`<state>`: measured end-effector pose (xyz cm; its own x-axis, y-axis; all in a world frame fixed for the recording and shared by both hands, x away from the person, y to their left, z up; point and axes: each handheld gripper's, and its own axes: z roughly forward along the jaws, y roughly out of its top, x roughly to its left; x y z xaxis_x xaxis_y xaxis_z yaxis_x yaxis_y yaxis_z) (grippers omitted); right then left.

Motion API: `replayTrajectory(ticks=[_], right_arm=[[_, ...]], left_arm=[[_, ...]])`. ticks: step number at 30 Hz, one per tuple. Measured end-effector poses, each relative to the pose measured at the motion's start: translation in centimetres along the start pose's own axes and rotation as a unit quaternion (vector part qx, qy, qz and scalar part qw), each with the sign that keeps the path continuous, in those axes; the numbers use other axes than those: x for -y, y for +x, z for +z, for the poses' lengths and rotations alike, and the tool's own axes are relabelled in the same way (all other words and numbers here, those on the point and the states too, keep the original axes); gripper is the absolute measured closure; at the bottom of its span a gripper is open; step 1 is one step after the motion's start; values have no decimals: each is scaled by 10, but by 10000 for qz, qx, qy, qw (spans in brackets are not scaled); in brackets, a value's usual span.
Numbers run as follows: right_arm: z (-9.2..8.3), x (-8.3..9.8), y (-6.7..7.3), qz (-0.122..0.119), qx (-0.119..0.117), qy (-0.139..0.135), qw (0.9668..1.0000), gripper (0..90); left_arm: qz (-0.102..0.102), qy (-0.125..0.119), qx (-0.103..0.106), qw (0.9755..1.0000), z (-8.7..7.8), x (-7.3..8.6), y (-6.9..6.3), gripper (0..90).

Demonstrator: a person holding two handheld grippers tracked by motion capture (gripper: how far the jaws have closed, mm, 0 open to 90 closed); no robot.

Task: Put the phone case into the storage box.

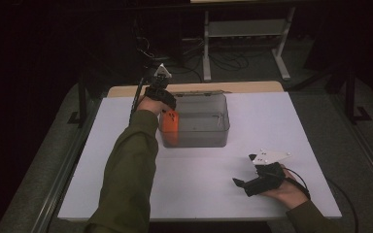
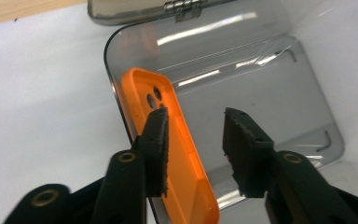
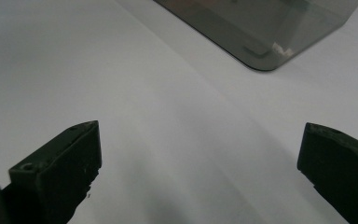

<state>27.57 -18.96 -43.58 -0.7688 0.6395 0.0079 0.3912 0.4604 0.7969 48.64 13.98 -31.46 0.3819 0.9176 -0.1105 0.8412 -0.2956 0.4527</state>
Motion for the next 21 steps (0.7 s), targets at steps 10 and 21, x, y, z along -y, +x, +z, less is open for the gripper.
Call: replayTrajectory(ticks=[10, 21], right_arm=[[-2, 1, 0, 39, 51, 12, 10000, 0], [-4, 3, -2, 105, 112, 19, 9999, 0]], left_arm=[[480, -284, 320, 9979, -5, 1, 3, 430], [1044, -510, 576, 9916, -11, 9, 7, 266]])
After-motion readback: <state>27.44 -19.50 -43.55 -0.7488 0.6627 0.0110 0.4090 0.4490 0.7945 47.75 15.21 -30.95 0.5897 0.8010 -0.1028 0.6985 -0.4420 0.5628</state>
